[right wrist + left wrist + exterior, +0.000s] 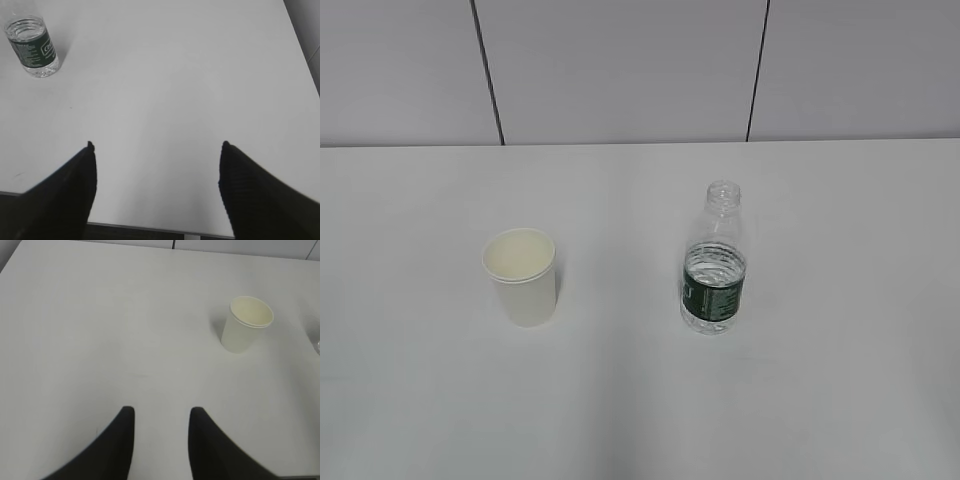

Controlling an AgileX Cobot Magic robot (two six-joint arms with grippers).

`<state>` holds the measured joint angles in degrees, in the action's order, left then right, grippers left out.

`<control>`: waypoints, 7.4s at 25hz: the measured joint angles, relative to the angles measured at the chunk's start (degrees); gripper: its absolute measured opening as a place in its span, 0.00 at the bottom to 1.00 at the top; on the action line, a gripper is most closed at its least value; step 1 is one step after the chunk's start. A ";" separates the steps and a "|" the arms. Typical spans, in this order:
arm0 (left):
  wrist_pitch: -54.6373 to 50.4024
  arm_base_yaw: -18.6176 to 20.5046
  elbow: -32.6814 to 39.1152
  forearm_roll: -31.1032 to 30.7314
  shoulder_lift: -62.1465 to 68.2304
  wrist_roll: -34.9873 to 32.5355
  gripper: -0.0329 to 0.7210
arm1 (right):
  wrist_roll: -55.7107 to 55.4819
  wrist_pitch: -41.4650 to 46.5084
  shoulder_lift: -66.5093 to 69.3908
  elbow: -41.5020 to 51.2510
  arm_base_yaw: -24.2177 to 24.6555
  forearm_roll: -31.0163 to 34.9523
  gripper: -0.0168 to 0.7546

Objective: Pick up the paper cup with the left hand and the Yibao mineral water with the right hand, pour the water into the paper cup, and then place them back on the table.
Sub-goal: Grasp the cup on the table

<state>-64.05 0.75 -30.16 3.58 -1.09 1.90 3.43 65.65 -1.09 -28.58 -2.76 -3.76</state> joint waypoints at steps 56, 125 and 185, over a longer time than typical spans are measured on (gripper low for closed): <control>0.00 0.00 0.00 -0.40 0.00 0.00 0.89 | 0.00 0.00 0.00 0.00 0.00 0.00 0.79; 72.15 -12.00 17.69 -0.61 41.19 -9.20 0.82 | 0.00 0.00 0.00 0.00 0.00 0.00 0.79; 106.34 -2.50 19.24 -32.55 75.23 4.58 0.81 | 0.00 0.00 0.00 0.00 0.00 0.00 0.79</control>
<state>42.28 -1.75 -10.92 -28.97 74.13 6.47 3.43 65.65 -1.09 -28.58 -2.76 -3.76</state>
